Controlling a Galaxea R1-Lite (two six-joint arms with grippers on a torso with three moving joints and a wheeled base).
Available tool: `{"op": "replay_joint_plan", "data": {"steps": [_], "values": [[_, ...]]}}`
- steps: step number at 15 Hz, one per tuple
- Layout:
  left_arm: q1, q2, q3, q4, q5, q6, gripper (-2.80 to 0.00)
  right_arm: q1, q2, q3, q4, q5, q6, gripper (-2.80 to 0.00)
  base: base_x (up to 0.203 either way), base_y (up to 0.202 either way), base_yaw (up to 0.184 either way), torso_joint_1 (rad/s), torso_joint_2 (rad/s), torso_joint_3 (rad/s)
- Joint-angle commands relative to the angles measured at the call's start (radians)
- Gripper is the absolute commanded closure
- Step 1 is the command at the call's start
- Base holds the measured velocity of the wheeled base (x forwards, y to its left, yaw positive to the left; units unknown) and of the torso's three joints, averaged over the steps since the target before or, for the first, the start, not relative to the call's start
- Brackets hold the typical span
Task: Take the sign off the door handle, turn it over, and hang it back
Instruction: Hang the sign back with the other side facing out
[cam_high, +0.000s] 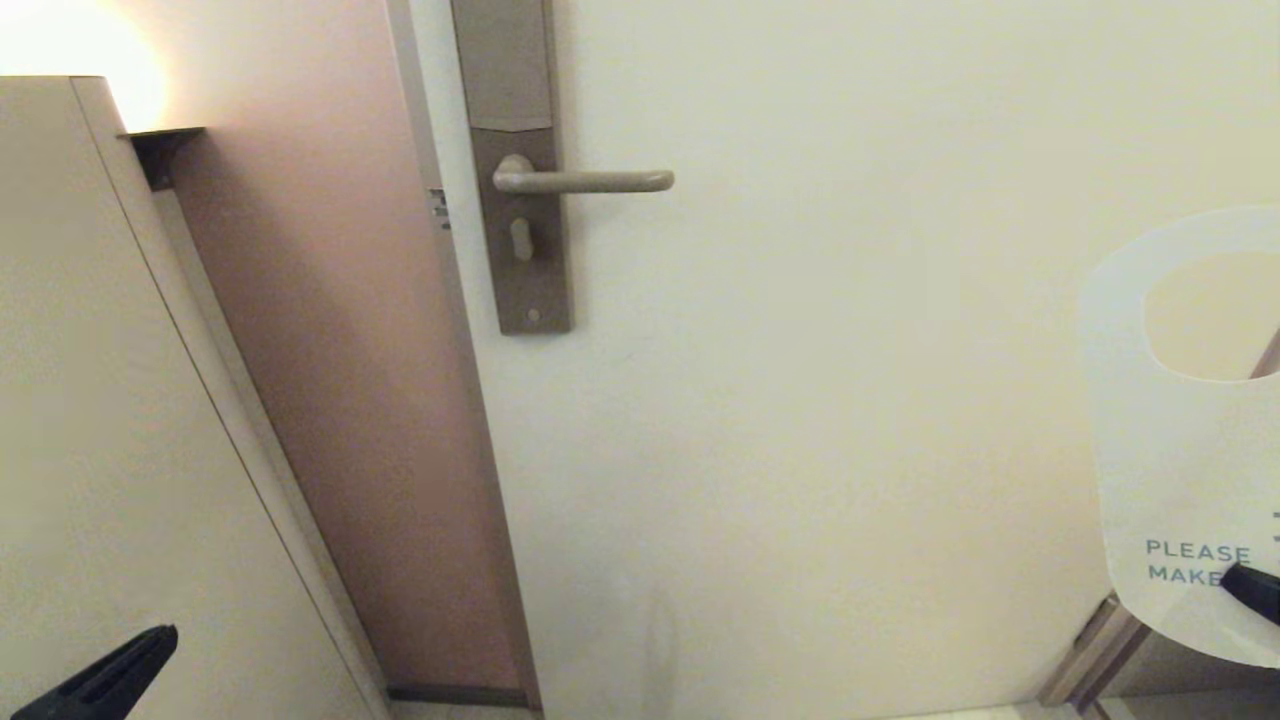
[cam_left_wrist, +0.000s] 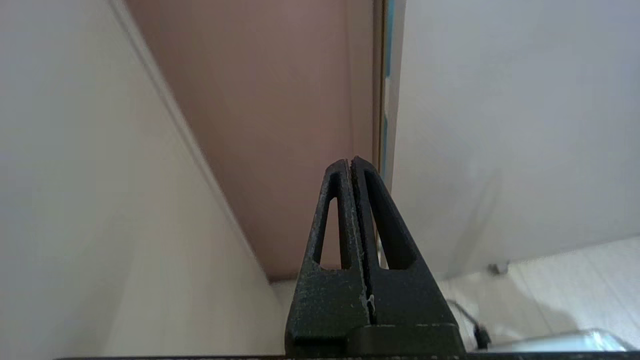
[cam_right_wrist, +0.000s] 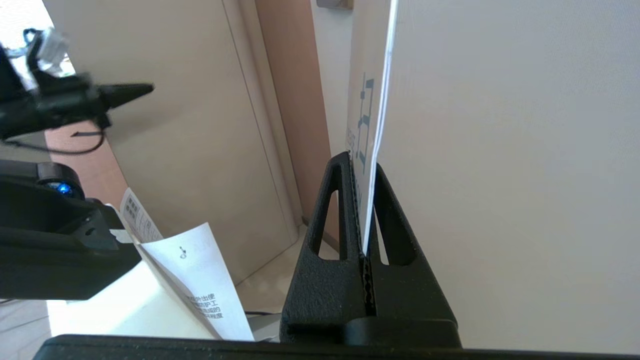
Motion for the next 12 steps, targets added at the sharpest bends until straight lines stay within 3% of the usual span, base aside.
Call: {"op": "replay_joint_plan", "data": {"steps": [1, 4, 7, 12], "values": [[0.001, -0.221, 0.005, 0.151, 0.001, 0.001, 0.0, 0.0, 0.0, 0.009, -0.003, 0.004, 0.001, 0.0, 0.0, 0.0, 0.0, 0.0, 0.0, 0.0], [0.001, -0.425, 0.006, 0.35, 0.006, -0.001, 0.0, 0.0, 0.0, 0.01, -0.001, 0.004, 0.0, 0.0, 0.0, 0.0, 0.0, 0.0, 0.0, 0.0], [0.001, -0.429, 0.006, 0.507, 0.007, 0.002, 0.0, 0.0, 0.001, 0.018, -0.001, 0.003, 0.0, 0.0, 0.0, 0.0, 0.0, 0.0, 0.0, 0.0], [0.01, -0.432, 0.006, 0.529, 0.011, -0.03, 0.0, 0.0, -0.003, 0.045, -0.003, -0.018, -0.002, 0.0, 0.0, 0.0, 0.0, 0.0, 0.0, 0.0]]}}
